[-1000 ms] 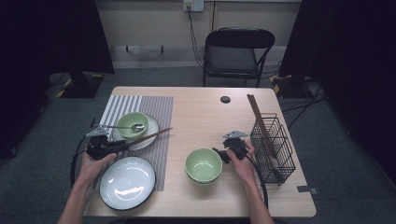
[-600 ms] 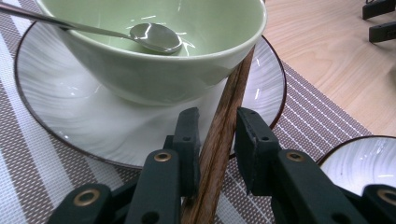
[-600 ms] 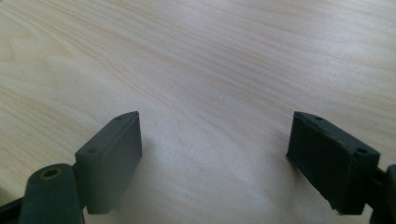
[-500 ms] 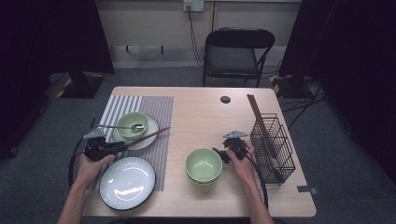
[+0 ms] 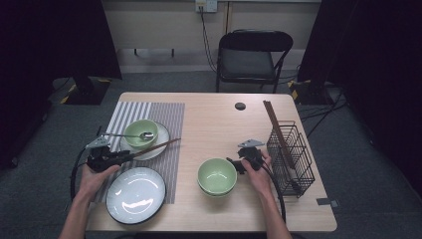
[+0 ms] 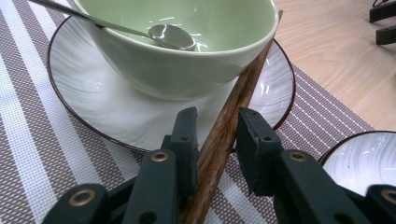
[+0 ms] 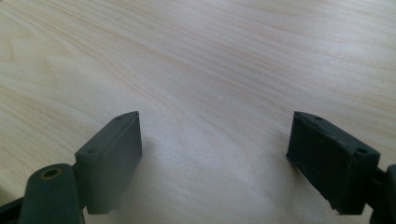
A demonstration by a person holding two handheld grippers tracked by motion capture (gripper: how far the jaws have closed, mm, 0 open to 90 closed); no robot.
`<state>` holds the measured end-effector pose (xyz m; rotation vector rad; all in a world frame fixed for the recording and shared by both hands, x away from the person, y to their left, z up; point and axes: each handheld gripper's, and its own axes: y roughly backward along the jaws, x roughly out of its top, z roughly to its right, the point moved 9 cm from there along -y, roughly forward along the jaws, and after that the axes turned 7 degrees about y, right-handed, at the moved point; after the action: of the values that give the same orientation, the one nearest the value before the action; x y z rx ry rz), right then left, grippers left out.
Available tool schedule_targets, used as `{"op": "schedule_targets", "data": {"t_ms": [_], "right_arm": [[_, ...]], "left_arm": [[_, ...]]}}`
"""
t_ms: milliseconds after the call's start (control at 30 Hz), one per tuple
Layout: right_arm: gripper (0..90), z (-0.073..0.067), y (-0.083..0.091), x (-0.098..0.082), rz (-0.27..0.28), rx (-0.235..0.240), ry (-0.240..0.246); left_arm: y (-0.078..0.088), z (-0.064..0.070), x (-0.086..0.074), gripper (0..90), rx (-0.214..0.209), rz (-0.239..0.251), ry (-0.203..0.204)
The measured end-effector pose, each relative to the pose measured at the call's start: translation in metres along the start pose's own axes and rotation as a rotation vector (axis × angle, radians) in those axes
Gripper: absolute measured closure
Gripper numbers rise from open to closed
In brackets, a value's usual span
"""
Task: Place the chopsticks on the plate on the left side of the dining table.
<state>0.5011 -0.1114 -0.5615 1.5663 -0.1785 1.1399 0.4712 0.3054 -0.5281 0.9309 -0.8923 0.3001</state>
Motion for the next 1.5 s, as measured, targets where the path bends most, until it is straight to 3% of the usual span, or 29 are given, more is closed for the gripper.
{"op": "schedule_targets", "data": {"t_ms": [433, 533, 667, 767, 800, 933, 1033, 1300, 1500], "right_arm": [[17.1, 0.000, 0.000, 0.000, 0.002, 0.001, -0.002], [17.1, 0.000, 0.000, 0.000, 0.002, 0.001, -0.002], [17.1, 0.000, 0.000, 0.000, 0.002, 0.001, -0.002], [17.1, 0.000, 0.000, 0.000, 0.001, 0.001, -0.002], [17.1, 0.000, 0.000, 0.000, 0.000, 0.000, 0.000], [17.1, 0.000, 0.000, 0.000, 0.001, 0.000, -0.001], [17.1, 0.000, 0.000, 0.000, 0.001, 0.000, -0.001], [17.1, 0.000, 0.000, 0.000, 0.001, 0.000, -0.001], [17.1, 0.000, 0.000, 0.000, 0.002, 0.001, -0.002]], "left_arm": [[0.003, -0.004, 0.003, 62.4, 0.024, 0.011, 0.015], [0.003, -0.005, 0.005, 55.3, 0.043, 0.022, 0.045], [0.009, -0.002, 0.008, 53.9, 0.038, 0.032, 0.032], [0.012, 0.006, 0.010, 59.8, 0.006, 0.027, 0.036], [0.012, 0.011, 0.010, 64.2, -0.030, 0.021, 0.042], [0.010, 0.026, 0.008, 76.1, -0.090, 0.003, 0.010], [0.007, 0.029, 0.006, 79.2, -0.102, -0.016, 0.007], [0.004, 0.018, -0.001, 77.5, -0.049, -0.036, 0.024], [0.004, 0.011, -0.007, 77.3, -0.039, -0.042, 0.045]]}}
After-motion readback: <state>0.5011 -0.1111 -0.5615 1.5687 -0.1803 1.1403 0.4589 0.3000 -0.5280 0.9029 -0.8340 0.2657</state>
